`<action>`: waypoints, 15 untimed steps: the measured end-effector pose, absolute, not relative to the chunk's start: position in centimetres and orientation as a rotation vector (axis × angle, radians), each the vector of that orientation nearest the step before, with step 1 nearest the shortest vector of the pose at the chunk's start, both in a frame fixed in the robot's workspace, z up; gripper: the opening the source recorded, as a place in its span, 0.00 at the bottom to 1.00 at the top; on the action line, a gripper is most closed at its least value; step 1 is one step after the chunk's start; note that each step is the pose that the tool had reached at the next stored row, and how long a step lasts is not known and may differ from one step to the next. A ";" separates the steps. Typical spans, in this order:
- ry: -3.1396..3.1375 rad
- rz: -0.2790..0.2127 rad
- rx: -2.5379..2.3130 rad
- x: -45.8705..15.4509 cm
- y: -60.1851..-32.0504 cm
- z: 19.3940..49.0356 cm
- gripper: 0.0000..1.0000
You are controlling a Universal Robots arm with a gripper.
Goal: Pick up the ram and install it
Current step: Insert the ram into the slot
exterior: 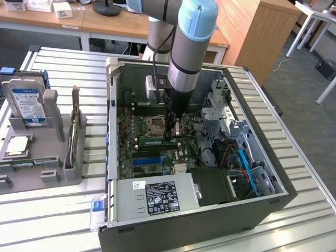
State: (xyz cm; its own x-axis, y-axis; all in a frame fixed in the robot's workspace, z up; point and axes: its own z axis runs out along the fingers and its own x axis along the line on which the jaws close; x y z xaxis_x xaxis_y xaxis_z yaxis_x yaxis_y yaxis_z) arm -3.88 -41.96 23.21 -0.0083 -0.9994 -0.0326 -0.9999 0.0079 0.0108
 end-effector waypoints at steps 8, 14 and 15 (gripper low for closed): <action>2.219 0.048 -2.201 -3.9 -41.9 23.1 0.12; 2.219 0.048 -2.201 -3.9 -41.9 23.2 0.12; 2.219 0.048 -2.201 -3.9 -41.9 23.2 0.12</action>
State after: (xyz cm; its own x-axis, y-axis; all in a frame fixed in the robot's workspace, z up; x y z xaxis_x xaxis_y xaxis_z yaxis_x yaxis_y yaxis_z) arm -3.94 -41.91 23.16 -0.0083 -0.9994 -0.0325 -0.9999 0.0080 0.0108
